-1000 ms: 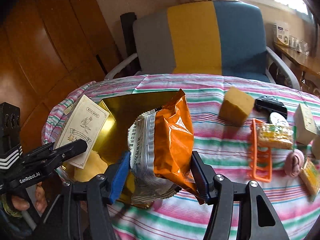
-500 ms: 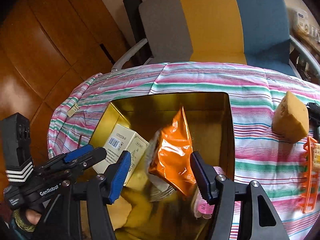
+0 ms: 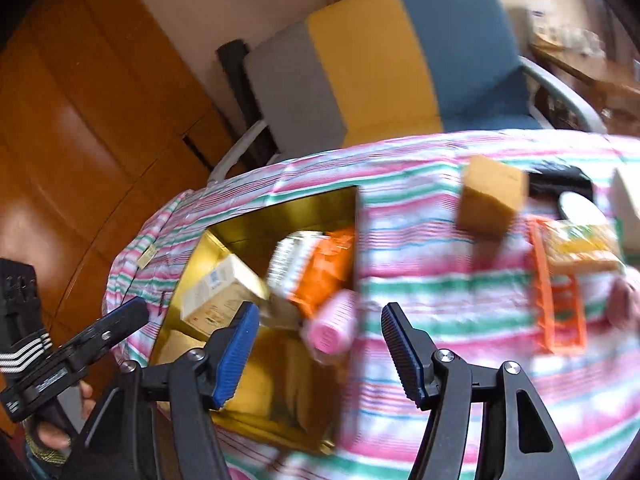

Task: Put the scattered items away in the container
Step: 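Lower the white box and snack bag into the gold tray and open both tools, then grasp the orange dish rack with the left tool while the right tool grasps a cracker pack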

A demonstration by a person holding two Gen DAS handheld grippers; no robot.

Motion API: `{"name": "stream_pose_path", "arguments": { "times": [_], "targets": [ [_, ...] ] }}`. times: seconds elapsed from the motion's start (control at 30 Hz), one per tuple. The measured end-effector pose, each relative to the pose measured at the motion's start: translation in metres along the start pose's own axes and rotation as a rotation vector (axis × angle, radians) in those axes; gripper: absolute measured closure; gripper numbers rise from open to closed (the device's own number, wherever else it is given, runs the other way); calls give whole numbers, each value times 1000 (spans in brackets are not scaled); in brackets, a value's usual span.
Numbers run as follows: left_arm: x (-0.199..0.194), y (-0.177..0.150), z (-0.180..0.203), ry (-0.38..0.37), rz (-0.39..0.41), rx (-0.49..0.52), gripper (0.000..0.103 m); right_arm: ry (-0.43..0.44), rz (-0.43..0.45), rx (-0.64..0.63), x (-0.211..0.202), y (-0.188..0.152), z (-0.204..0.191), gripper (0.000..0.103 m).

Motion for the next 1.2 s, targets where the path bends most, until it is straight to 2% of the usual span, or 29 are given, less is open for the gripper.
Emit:
{"name": "stream_pose_path", "arguments": {
  "times": [0.1, 0.23, 0.43, 0.57, 0.67, 0.87, 1.03, 1.2],
  "targets": [
    [29, -13, 40, -69, -74, 36, 42, -69, -10, 81, -15, -20, 57, 35],
    [69, -29, 80, -115, -173, 56, 42, -181, -20, 175, -31, -48, 126, 35],
    [127, -35, 109, -80, -277, 46, 42, -252, -5, 318, -53, -72, 201, 35],
    [159, -29, 111, -53, -317, 30, 43, -265, 26, 340, -57, -70, 220, 34],
    [183, -22, 110, -37, -337, 19, 43, -243, 42, 333, -59, -67, 225, 33],
    [223, -13, 111, 18, -358, 67, 48, -204, 39, 318, -52, -66, 227, 31],
    [250, -9, 106, 26, -383, 41, 49, -199, 31, 308, -47, -64, 231, 30],
    [268, -16, 97, 43, -419, 47, 71, -199, 32, 314, -43, -58, 238, 30]
  ]
}}
Point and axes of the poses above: each gripper's, at about its wrist camera, not at the fingertips, and x roughly the way its jaws point, z to its right, y to its top, the point moved 7 cm from there along x, roughly the way its jaws point, and after that the axes turned 11 degrees about -y, right-handed, at the moved point
